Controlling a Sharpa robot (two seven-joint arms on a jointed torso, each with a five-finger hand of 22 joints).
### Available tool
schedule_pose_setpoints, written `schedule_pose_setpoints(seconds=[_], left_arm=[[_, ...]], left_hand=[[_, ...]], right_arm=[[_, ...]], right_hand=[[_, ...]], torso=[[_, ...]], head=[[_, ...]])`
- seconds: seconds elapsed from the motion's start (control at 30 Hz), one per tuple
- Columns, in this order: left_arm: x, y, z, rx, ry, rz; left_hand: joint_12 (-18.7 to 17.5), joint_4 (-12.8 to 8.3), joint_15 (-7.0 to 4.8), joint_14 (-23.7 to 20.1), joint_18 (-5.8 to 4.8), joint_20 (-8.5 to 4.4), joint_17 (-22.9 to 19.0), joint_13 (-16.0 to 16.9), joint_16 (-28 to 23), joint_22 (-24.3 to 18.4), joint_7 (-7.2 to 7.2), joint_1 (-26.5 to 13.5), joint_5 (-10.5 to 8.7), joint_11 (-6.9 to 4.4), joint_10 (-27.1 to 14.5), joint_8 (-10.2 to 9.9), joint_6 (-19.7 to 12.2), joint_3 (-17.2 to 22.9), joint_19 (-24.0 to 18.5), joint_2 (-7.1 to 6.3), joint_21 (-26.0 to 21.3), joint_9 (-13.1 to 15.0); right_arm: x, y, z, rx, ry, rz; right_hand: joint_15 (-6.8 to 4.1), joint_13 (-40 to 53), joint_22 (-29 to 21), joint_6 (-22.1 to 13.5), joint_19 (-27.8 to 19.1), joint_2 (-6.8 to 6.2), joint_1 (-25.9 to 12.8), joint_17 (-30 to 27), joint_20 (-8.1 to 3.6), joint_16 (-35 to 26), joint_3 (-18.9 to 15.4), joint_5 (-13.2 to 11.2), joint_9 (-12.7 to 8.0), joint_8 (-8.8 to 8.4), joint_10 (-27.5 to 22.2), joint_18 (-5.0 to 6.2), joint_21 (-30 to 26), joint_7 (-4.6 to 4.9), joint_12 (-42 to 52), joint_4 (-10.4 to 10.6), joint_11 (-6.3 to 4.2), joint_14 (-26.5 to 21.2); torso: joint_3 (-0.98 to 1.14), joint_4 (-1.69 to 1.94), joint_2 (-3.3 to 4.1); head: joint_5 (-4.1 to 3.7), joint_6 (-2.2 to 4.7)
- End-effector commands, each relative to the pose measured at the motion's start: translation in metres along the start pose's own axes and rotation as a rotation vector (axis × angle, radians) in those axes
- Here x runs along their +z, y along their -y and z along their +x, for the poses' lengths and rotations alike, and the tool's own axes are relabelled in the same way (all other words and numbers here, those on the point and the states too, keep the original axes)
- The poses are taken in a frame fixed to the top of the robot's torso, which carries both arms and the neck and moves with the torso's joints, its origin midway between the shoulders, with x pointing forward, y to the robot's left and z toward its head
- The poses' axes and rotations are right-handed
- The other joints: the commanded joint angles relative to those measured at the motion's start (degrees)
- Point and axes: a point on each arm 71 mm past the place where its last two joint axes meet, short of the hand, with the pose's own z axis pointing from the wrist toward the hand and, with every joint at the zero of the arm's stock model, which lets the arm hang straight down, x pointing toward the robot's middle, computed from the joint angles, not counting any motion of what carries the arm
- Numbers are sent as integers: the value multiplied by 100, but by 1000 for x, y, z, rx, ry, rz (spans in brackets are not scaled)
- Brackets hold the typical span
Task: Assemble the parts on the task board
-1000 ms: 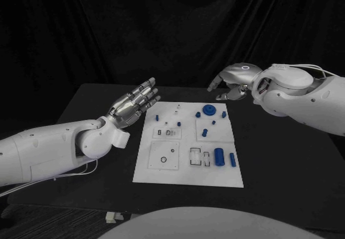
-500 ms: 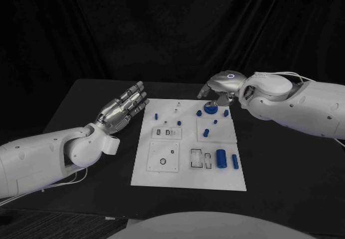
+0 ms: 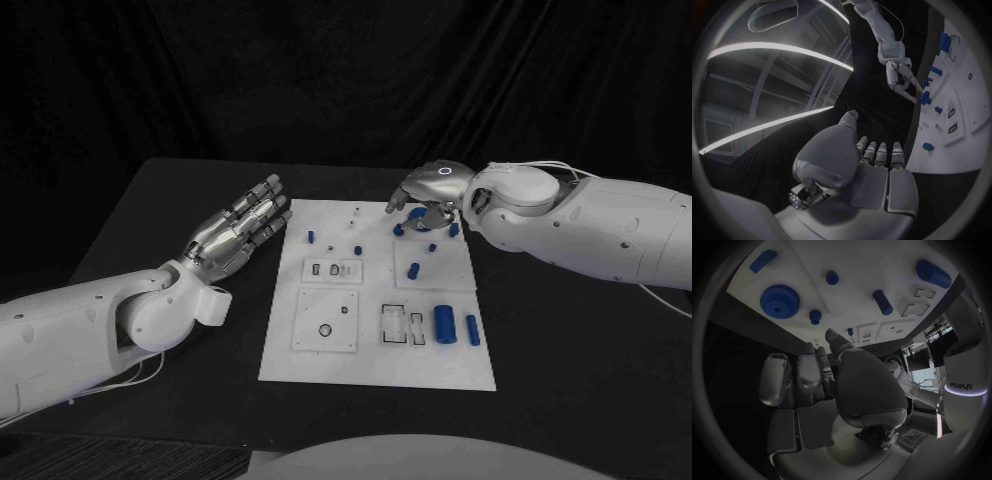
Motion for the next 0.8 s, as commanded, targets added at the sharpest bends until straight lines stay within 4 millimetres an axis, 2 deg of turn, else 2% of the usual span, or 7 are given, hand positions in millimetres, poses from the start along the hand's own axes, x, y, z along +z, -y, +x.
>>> schedule_pose_setpoints(seconds=[0.03,0.23,0.33,0.43,0.53,0.63,0.8], left_arm=[[2,2,3,1,-21,21],[2,2,4,-3,-26,19],[2,2,5,-7,-30,18],[2,1,5,-8,-33,17],[2,1,5,-11,-37,15],[1,1,5,-16,-42,13],[1,1,5,-22,-50,3]], left_hand=[[31,-34,37,-13,6,39,-10,2,-39,-9,7,37,23,40,-12,8,-39,10,5,27,-20,3],[35,-55,52,-13,3,51,-10,2,-39,-9,8,41,40,51,-14,7,-45,24,5,34,-20,3],[35,-57,53,-13,2,52,-10,2,-39,-9,8,41,43,52,-14,7,-47,25,5,35,-20,3],[40,-72,64,-13,0,59,-10,3,-39,-9,6,42,54,59,-14,6,-48,30,5,31,-20,3],[41,-84,74,-13,-3,65,-10,3,-39,-9,4,42,61,66,-15,6,-50,33,5,28,-20,2],[46,-111,103,-13,-10,85,-10,3,-39,-9,20,43,80,85,-17,5,-55,54,5,42,-20,2],[57,-204,164,-13,-23,136,-10,4,-39,-9,57,53,92,125,-21,7,-55,121,5,54,-20,3]], right_arm=[[0,0,2,-9,1,-14],[0,1,6,-6,-12,-7],[0,2,8,-5,-20,-2],[0,5,10,-5,-27,8],[1,7,13,-5,-36,16],[2,8,16,-4,-39,23],[2,11,20,-3,-48,33]], right_hand=[[35,-3,8,1,10,2,-24,5,25,33,-9,10,0,1,1,-117,22,49,-27,38,40,88],[48,-1,28,156,4,20,2,9,46,44,-4,27,33,74,52,-115,26,118,-54,68,45,80],[51,1,34,174,4,22,5,8,49,45,-2,39,36,80,73,-116,28,126,-52,72,47,79],[62,-3,37,264,-5,25,1,3,61,47,0,42,51,115,92,-114,25,192,-73,96,54,74],[62,-3,41,266,-3,26,2,4,61,47,1,42,51,115,92,-115,27,192,-75,97,54,74],[56,-6,30,280,-12,23,-2,0,60,44,-2,35,52,118,79,-111,19,195,-90,104,45,70],[51,-6,27,305,-18,35,-5,3,59,46,3,35,56,126,72,-109,15,206,-102,116,42,67]], torso=[[-5,32,41],[-10,36,49],[-8,33,59],[-12,21,55],[-21,34,41],[-28,15,36],[-38,21,23]], head=[[-23,13],[-34,17],[-21,38],[-7,76],[-17,93],[-7,102],[5,86]])
